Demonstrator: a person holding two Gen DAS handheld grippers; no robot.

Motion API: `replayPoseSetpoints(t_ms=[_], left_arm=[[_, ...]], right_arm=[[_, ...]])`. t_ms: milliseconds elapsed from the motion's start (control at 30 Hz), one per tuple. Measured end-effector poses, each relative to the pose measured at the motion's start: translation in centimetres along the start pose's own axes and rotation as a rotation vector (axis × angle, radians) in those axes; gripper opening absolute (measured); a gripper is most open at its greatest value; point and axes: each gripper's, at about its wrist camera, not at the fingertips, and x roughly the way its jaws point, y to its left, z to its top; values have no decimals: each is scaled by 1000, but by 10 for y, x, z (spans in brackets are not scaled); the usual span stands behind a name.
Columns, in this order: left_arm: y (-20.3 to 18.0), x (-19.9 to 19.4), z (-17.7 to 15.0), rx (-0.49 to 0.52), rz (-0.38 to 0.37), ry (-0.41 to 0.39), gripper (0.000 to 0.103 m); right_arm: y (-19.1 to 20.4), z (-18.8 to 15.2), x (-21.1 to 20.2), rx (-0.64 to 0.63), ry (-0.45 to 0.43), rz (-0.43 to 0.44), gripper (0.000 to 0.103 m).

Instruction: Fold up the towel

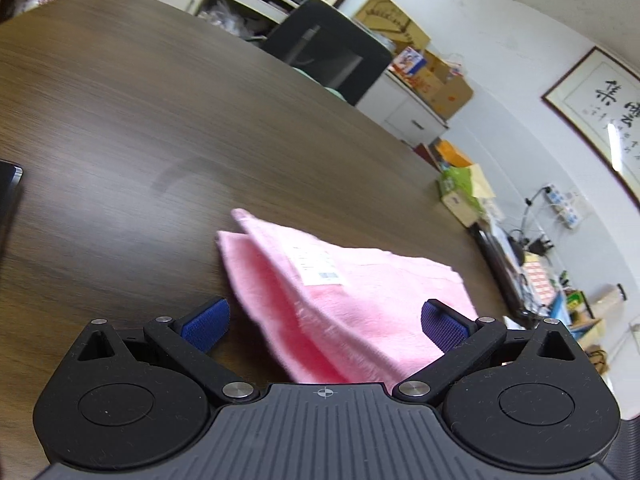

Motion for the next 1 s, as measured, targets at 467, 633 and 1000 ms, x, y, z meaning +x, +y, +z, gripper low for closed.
replayPoseSetpoints(t_ms=[467, 633, 1000], left_arm=[[2, 7, 1, -66, 51, -42, 8], [-44, 11, 14, 31, 63, -46, 8], [-165, 69, 28, 237, 74, 22, 8]], right_arm=[[-6, -11, -23, 48, -3, -15, 7], [-29, -17, -49, 128, -49, -50, 7], [-111, -60, -128, 389, -170, -168, 7]])
